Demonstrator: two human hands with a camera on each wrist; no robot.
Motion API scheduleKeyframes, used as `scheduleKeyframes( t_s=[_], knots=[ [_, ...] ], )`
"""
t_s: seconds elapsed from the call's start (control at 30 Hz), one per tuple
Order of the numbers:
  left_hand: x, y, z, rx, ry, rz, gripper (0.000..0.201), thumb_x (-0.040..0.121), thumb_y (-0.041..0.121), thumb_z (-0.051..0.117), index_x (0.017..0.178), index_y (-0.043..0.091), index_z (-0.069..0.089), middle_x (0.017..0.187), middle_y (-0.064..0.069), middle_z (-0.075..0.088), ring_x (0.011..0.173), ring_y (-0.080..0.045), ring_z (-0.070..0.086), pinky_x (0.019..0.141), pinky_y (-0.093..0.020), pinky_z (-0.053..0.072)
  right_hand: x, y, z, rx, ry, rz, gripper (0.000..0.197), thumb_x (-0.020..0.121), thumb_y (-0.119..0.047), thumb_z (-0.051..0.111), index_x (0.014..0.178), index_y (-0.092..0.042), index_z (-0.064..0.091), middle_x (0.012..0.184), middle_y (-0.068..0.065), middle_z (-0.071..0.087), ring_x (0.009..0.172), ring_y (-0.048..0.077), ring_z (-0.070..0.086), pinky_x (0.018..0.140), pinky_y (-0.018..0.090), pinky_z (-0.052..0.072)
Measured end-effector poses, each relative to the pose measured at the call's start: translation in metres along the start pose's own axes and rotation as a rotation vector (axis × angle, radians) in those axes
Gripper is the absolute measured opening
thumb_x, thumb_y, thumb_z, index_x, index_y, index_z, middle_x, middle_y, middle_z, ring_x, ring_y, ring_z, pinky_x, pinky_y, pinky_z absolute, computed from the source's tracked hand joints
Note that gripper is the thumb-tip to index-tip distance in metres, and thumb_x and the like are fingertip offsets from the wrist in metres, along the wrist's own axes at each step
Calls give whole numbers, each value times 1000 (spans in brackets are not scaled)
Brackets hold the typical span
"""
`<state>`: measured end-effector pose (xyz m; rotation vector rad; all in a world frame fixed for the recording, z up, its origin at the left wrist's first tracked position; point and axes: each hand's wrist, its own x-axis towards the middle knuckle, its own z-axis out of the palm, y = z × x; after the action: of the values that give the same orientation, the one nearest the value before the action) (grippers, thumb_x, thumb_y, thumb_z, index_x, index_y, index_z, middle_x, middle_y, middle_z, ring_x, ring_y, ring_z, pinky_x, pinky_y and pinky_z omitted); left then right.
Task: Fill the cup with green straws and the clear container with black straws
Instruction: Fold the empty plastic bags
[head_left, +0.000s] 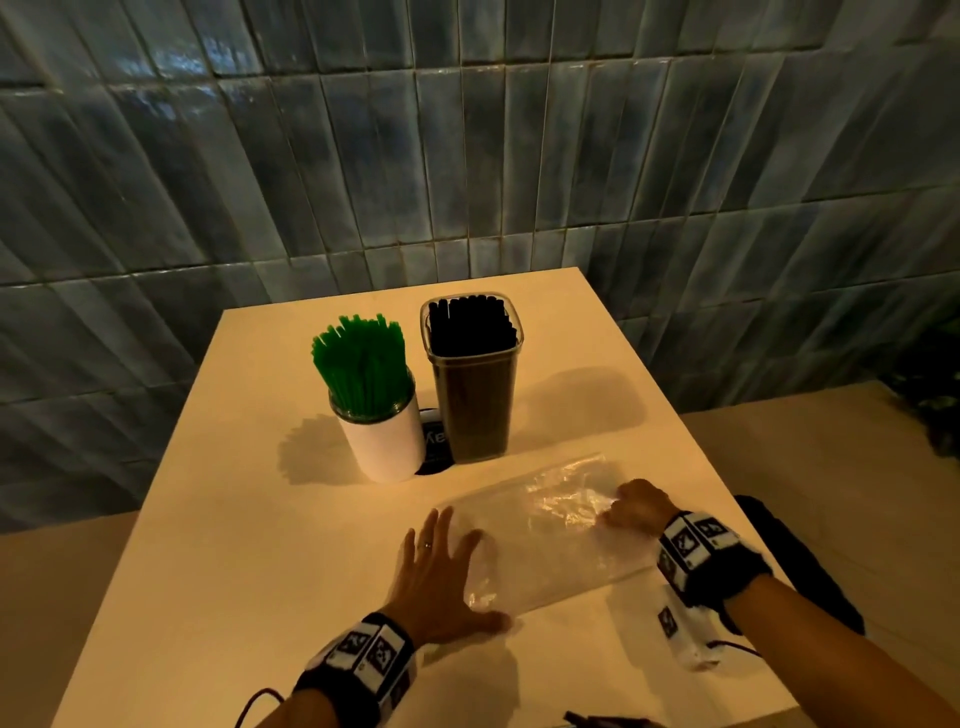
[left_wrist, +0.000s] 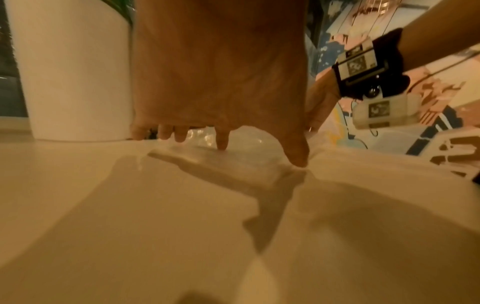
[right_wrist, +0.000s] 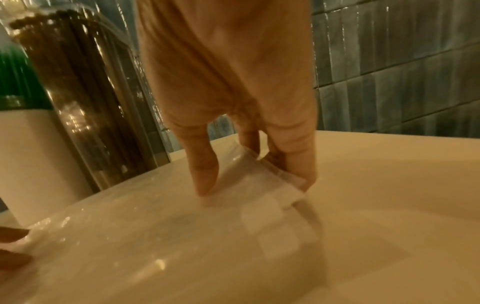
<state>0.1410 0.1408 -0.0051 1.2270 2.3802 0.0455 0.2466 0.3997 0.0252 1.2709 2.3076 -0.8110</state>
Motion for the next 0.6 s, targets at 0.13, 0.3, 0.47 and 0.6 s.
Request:
scheduleKeyframes(
  t_s=[0.13,0.3,0.47,0.6],
  knots=[
    [0,8,-49,-322,323,42,118,55,86,53,145,28,3,155,2,-13,142,-21,0,117,-42,10,-28,-20,-25,108,9,-327,30,88,-18,61,116,-13,54,118,9,61,111,27,57,92,34,46],
    [2,1,-114,-705,200,88,99,61,60,77,140,29,28,137,10,46,119,-7,48,103,-30,41,-78,-56,-71,122,77,-685,37,86,-15,65,122,-14,55,113,-1,62,110,15,55,96,23,39],
    [-12,10,-132,-1067,171,129,12,84,16,66,96,13,67,88,-4,74,77,-19,71,69,-20,55,-103,-79,-95,475,436,-702,74,74,-35,75,138,-29,38,134,-15,42,121,6,40,101,30,35],
    [-28,14,-135,-1310,320,86,19,81,20,66,96,8,69,88,-8,74,78,-22,71,67,-27,56,-109,-76,-75,895,45,-452,110,58,-45,75,149,-27,15,148,2,38,127,19,44,103,38,37]
  ],
)
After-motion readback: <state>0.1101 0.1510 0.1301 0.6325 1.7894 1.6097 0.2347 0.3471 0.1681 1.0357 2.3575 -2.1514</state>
